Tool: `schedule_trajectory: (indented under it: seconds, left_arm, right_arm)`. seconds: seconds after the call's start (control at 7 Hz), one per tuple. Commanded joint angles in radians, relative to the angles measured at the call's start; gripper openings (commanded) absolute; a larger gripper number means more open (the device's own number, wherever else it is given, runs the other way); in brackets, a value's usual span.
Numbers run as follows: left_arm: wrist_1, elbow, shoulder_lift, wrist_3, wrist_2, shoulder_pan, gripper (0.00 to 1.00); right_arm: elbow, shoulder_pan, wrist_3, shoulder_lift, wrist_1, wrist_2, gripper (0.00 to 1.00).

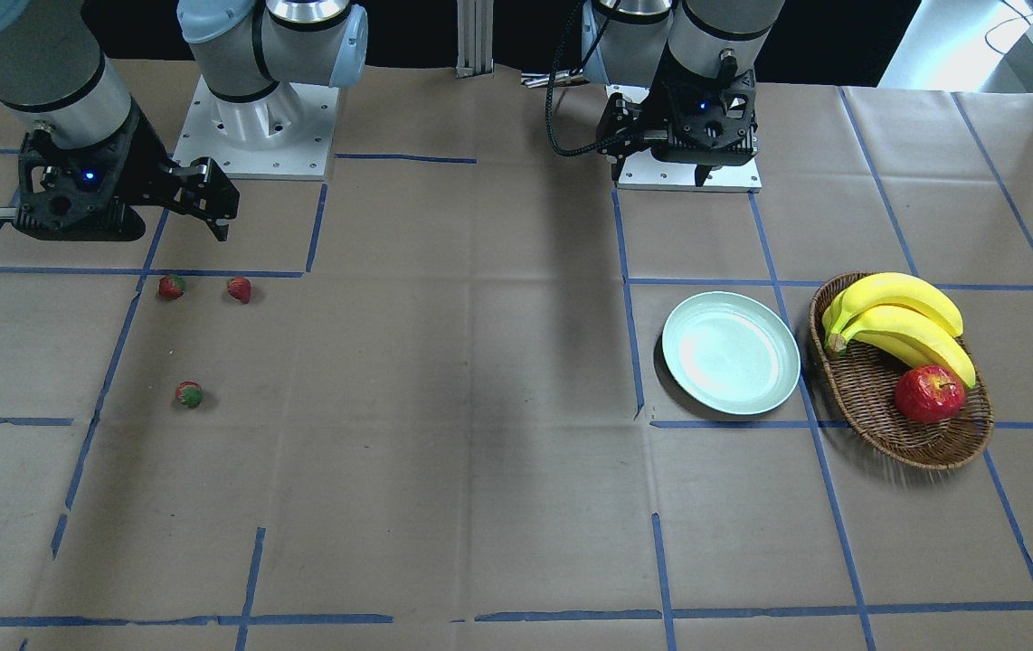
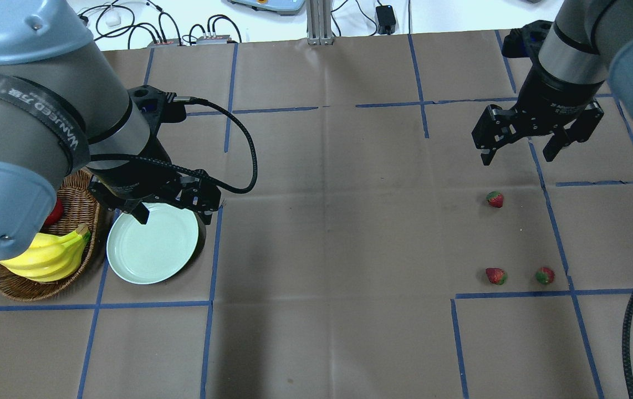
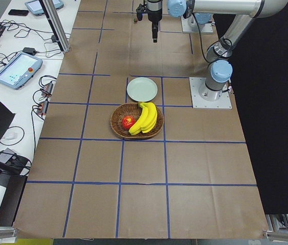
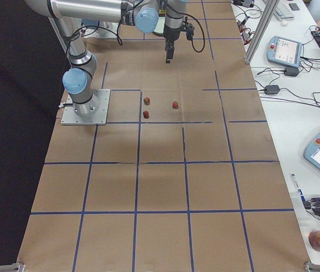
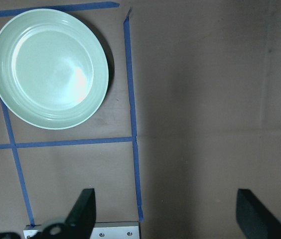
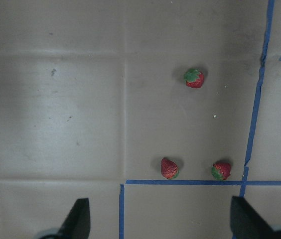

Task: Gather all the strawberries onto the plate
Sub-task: 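Move the right gripper over the scattered red strawberries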

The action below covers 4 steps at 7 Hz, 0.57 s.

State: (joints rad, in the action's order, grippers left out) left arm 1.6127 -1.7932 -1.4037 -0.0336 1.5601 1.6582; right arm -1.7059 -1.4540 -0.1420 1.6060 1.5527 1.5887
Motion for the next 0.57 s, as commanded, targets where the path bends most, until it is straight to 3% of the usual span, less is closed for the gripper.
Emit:
schedule_trajectory:
  seconds: [0.0, 0.29, 0.43]
  left_arm:
    - [0.001, 0.0, 0.0, 0.0, 0.0, 0.0, 1.0]
    - [0.001, 0.0, -0.001, 0.0, -0.009, 0.0, 1.0]
    - [0.001, 0.0, 0.0, 0.001, -0.058, -0.002, 1.0]
  right_arm:
    - [-0.163, 0.066, -0.073, 0.069, 0.085, -0.001, 1.0]
    - [-0.397, 0.072, -0.143, 0.094, 0.363, 0.002, 1.0]
    - [-0.511, 0.078, -0.186, 0.092, 0.514, 0.001, 1.0]
